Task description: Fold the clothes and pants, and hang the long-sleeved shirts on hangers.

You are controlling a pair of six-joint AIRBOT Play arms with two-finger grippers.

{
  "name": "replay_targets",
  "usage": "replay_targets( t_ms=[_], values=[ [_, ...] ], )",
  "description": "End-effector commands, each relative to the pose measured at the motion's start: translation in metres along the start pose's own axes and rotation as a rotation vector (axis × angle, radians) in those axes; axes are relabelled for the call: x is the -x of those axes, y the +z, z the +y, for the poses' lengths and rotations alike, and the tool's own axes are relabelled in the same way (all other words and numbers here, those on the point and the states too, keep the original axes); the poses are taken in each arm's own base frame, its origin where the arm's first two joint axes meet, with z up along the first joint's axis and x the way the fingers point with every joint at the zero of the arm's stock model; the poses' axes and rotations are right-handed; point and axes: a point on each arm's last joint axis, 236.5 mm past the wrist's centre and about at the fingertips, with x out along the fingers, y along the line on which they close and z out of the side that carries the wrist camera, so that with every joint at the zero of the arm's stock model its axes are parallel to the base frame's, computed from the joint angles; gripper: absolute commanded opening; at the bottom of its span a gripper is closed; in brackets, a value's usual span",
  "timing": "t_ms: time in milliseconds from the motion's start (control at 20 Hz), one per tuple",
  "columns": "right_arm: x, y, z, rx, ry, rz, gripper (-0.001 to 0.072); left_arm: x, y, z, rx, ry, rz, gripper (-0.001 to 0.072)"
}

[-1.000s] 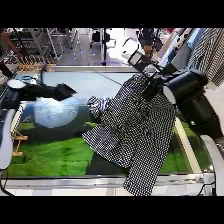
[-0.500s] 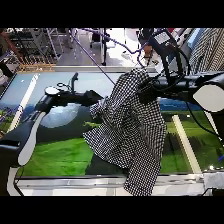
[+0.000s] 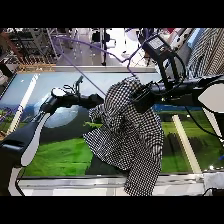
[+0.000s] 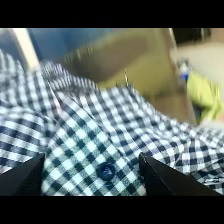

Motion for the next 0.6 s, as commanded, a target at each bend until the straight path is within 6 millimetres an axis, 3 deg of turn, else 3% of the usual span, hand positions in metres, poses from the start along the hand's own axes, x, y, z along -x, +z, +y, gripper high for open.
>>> replay_targets(
  t_ms=[0,50,100,150,200,250,300,400,550],
  values=[
    [0.001,0.001,0.015,0.032,0.062,-0.004,0.0023,-0.002,-0.028,-0.005,-0.012,-0.011,0.114,0.0643],
    [0.001,0.000,0.015,0.042,0.062,-0.002,0.0023,-0.002,-0.034,-0.007,-0.012,-0.022,0.139,0.0634],
    [0.001,0.000,0.015,0.059,0.062,-0.002,0.0023,-0.003,-0.039,-0.010,-0.012,-0.032,0.161,0.0501],
    [0.001,0.000,0.015,0.059,0.061,-0.001,0.0023,-0.002,-0.043,-0.012,-0.017,-0.040,0.179,0.0252],
    [0.001,-0.001,0.013,0.061,0.054,0.001,0.0023,0.001,-0.045,-0.011,-0.027,-0.046,0.187,0.0092],
    [0.001,-0.001,0.012,0.062,0.051,0.002,0.0023,0.005,-0.044,-0.009,-0.037,-0.047,0.187,0.0077],
    [0.001,-0.002,0.010,0.063,0.041,0.006,0.0023,0.010,-0.042,-0.006,-0.033,-0.048,0.182,0.0014],
    [0.000,-0.004,0.003,0.066,0.011,0.015,0.0023,0.029,-0.027,-0.003,-0.043,-0.069,0.136,0.0013],
    [0.001,-0.009,-0.017,0.017,-0.072,0.038,0.0023,0.084,0.023,-0.009,-0.043,-0.140,-0.058,0.0013]
  ],
)
